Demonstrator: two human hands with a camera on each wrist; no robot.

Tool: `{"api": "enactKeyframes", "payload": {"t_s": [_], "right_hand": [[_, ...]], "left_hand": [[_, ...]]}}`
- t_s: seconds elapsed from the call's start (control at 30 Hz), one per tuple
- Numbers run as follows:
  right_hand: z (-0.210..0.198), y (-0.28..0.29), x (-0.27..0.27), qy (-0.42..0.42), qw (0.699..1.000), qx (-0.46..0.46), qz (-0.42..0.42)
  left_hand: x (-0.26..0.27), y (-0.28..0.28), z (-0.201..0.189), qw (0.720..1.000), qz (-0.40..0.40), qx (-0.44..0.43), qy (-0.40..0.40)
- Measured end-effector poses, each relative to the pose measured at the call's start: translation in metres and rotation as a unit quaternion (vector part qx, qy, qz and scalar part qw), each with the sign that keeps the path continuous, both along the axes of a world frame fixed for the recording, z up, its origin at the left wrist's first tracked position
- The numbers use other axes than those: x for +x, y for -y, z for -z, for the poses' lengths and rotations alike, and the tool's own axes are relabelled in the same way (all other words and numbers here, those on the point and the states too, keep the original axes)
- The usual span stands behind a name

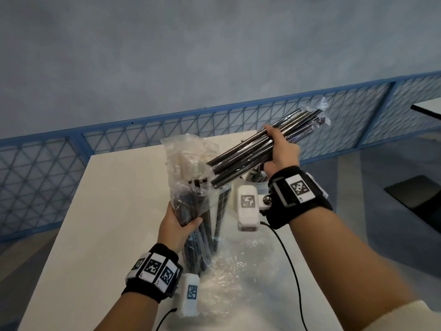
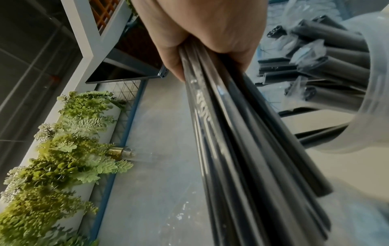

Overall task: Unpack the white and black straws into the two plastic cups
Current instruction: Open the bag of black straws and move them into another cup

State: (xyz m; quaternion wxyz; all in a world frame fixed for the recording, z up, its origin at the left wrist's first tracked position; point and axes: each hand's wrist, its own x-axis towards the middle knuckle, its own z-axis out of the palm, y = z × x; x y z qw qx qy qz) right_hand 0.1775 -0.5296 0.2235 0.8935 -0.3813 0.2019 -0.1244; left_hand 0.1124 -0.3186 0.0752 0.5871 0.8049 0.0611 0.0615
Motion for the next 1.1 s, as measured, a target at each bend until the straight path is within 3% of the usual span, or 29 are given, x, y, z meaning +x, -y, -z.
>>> {"api": "enactKeyframes", "payload": {"t_s": [0.3,0.53,0.7,0.97,1.1], "right_hand": [[-0.003,0.032,0.005,-0.048,0.997,-0.037,0.047],[-0.016,0.031,0.011,0.065,0.977,-0.110,0.170],[-0.002,0.015,0.016,0.105,0.951,-0.259,0.129],[0.048,0.006,0.027,0.003,0.909,-0.416,0.010],[0.042,0.006,0.029,0.027,0.884,-0.467,0.010]], "left_hand": [[0.001,-0.007,0.007,0.999,-0.021,-0.024,0.006],[-0.001,-0.004,0.004,1.000,-0.023,-0.019,0.006],[-0.004,0.001,0.002,1.000,-0.010,-0.006,0.010],[-0.005,0.004,-0.002,1.000,-0.003,0.008,0.013],[-0.005,0.003,-0.002,1.000,-0.005,0.020,0.008]]}}
